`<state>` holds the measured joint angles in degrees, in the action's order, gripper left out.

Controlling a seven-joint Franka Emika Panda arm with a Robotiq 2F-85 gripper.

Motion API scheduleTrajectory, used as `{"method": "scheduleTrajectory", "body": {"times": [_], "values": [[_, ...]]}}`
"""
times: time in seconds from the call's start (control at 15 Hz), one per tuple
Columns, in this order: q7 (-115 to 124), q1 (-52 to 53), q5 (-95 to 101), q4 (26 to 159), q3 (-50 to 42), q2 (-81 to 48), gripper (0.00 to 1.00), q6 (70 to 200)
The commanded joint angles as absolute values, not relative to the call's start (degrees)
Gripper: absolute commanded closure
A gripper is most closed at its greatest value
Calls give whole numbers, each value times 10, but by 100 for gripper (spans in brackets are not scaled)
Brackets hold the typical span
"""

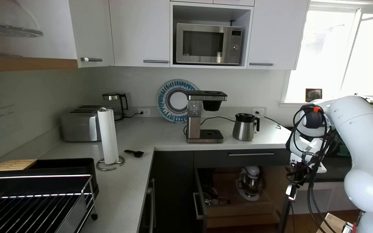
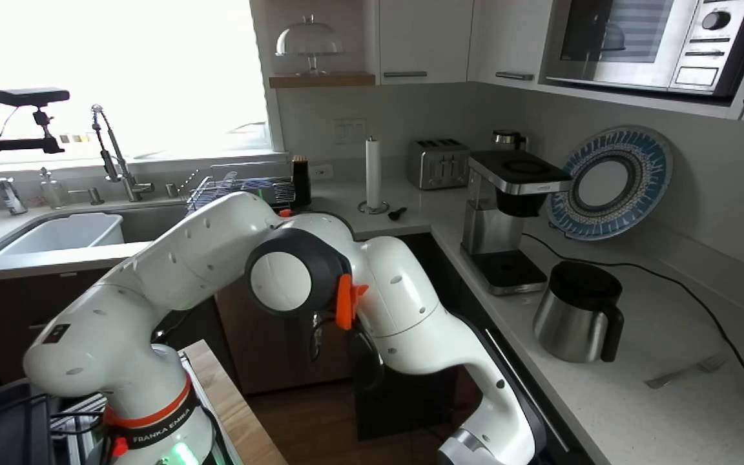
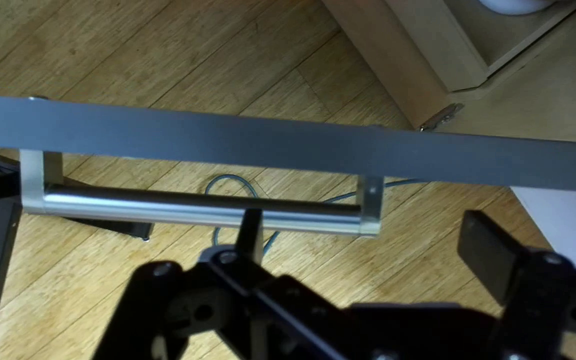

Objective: Close the right cabinet door

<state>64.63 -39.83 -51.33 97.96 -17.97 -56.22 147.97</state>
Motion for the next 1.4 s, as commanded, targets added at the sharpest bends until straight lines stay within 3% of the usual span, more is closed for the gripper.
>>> {"method": "scheduleTrajectory", "body": {"times": [0.0, 0.8, 1.33], "values": [[687, -391, -518, 966, -180, -584, 0, 1459], [651, -450, -665, 920, -96, -597, 0, 1432], [612, -429, -635, 965, -154, -561, 0, 1382]]}}
